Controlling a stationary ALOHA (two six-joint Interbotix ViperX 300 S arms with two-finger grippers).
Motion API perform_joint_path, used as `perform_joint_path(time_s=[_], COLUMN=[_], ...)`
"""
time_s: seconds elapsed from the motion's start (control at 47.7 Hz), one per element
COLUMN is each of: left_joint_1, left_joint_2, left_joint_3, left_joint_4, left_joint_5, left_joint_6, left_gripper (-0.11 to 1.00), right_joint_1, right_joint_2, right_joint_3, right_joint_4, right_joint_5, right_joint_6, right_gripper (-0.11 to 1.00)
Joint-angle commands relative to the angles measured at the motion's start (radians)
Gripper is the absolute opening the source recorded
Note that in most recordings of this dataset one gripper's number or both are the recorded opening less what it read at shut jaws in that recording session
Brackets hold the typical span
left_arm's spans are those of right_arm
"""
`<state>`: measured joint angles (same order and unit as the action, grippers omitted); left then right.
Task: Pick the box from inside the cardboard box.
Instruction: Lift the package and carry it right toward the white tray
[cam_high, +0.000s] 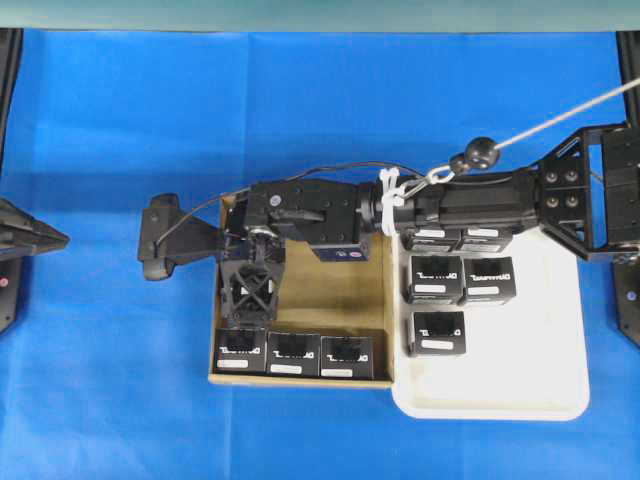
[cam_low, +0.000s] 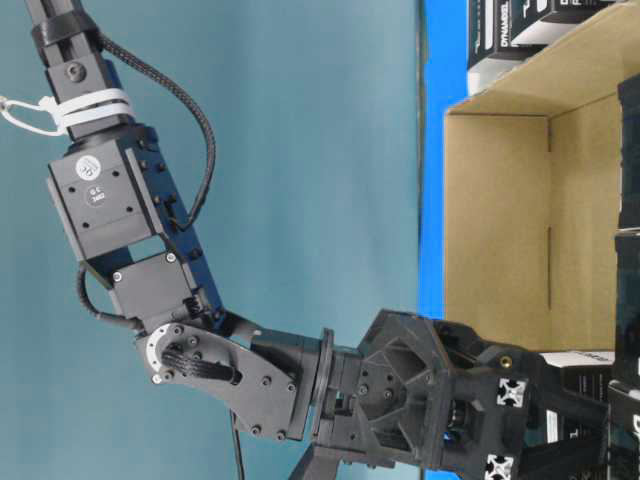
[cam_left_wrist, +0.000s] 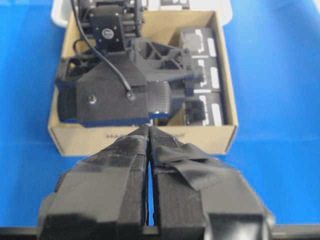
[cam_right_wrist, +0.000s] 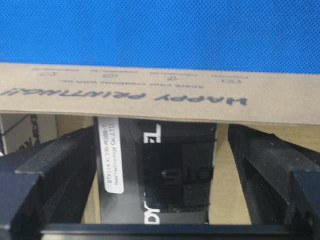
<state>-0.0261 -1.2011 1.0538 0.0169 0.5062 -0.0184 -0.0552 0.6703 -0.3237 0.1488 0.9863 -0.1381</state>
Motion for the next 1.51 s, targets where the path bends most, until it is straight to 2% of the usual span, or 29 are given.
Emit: perform_joint_path(time_s=[0.0,0.294,0.377,0.419,0.566,0.797,1.111,1.3,1.489], left_joint_1=[-0.002,-0.002,0.0,0.0,0.0,0.0,0.0,0.0,0.0], left_joint_2=[0.011,0.011,0.011,0.011,0.009,0.008,0.005,0.006,0.005], left_joint_3=[-0.025,-0.025,-0.021,-0.025,-0.025,-0.026,-0.028,-0.028,-0.028], left_joint_4=[0.002,0.002,0.0,0.002,0.0,0.002,0.002,0.002,0.0], left_joint_5=[-0.005,-0.005,-0.005,-0.005,-0.005,-0.005,-0.005,-0.005,-0.005], left_joint_6=[0.0,0.0,-0.002,-0.002,-0.002,0.0,0.0,0.002,0.002], left_gripper=[-0.01,-0.01,-0.01,-0.01,-0.01,-0.01,-0.01,-0.01,-0.01], right_joint_1=[0.006,0.006,0.006,0.006,0.006,0.005,-0.029,-0.04,-0.035], right_joint_2=[0.002,0.0,-0.002,-0.005,-0.018,-0.048,-0.216,-0.353,-0.506], right_joint_3=[0.0,-0.002,-0.003,-0.006,-0.006,-0.009,0.005,0.066,0.19], right_joint_4=[-0.003,-0.005,-0.005,-0.005,-0.003,-0.003,-0.002,0.003,0.008], right_joint_5=[-0.006,-0.002,-0.002,-0.002,-0.006,0.012,0.124,0.193,0.23], right_joint_6=[0.002,0.006,0.026,0.04,0.044,0.044,0.035,0.02,0.031], right_gripper=[0.97,0.96,0.93,0.9,0.63,0.62,0.62,0.62,0.62])
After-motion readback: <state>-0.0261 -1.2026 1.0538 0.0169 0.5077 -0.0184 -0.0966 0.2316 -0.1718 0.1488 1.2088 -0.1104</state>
